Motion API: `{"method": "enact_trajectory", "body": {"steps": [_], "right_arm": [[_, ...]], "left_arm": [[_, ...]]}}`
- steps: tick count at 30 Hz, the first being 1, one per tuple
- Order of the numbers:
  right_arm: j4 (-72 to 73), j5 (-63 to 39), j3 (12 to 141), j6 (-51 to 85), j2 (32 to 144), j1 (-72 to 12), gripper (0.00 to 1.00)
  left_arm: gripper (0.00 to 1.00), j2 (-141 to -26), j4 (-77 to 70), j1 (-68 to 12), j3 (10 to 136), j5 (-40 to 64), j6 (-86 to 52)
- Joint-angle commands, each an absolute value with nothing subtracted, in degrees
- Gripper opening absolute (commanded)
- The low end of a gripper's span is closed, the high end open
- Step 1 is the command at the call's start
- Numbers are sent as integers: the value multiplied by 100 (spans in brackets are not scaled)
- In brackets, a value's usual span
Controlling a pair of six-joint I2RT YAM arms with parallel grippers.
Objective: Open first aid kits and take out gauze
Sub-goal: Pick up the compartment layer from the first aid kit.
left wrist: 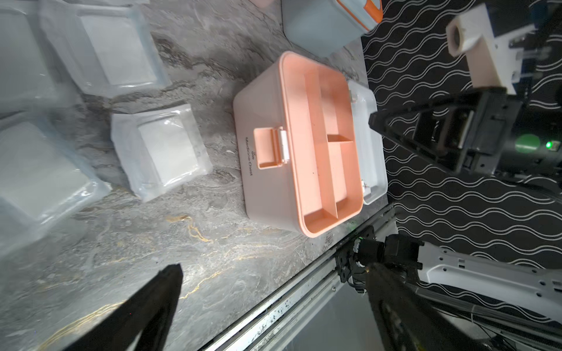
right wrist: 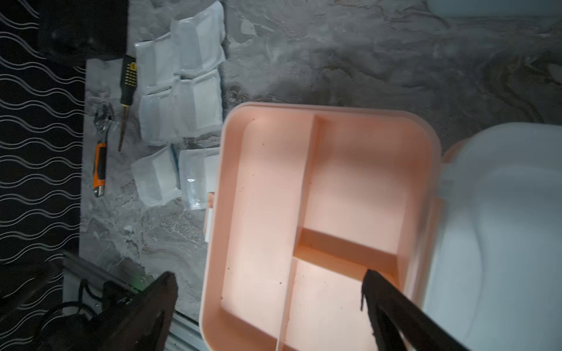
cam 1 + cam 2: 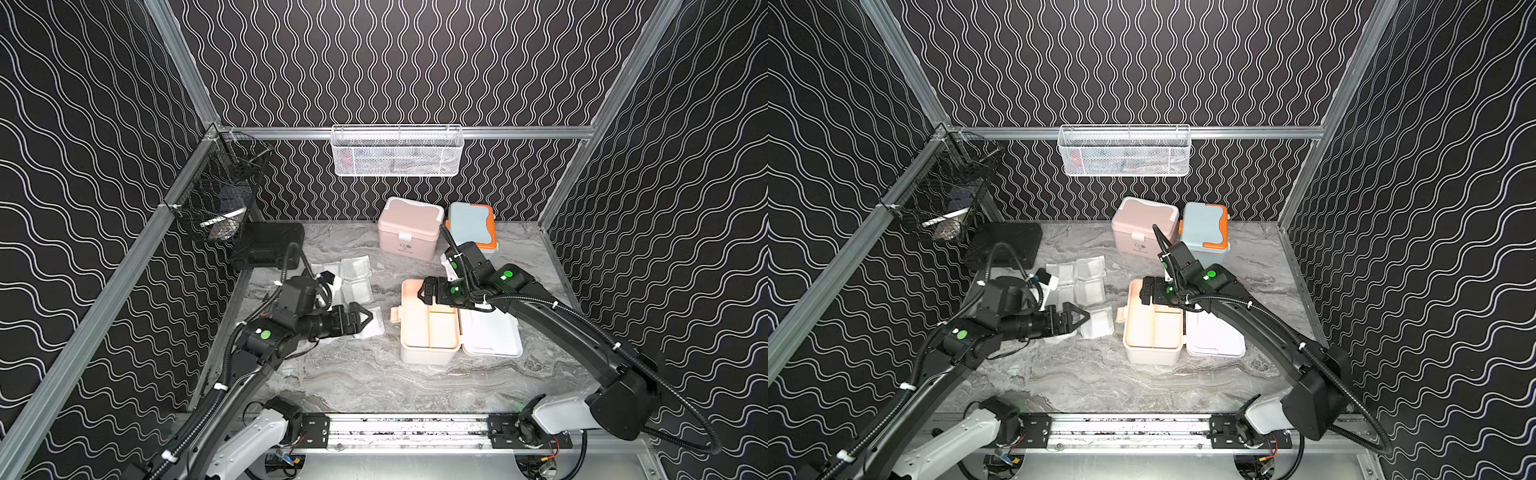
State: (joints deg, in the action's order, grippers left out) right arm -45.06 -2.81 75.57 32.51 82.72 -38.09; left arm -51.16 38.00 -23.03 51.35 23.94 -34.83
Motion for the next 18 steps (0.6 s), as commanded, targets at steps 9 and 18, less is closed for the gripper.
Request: {"method": "enact_trajectory", "body": {"steps": [9,18], "right_arm": [[-4908,374,8036,3463,9131,-3779,70],[-4988,470,8318,3445,9690,-3814,49]], "left_arm": [[99,-6527,2108,-4311,5053,1294,-3620],[99,-7177,1186,-4931,4819,1072,-3719]]}}
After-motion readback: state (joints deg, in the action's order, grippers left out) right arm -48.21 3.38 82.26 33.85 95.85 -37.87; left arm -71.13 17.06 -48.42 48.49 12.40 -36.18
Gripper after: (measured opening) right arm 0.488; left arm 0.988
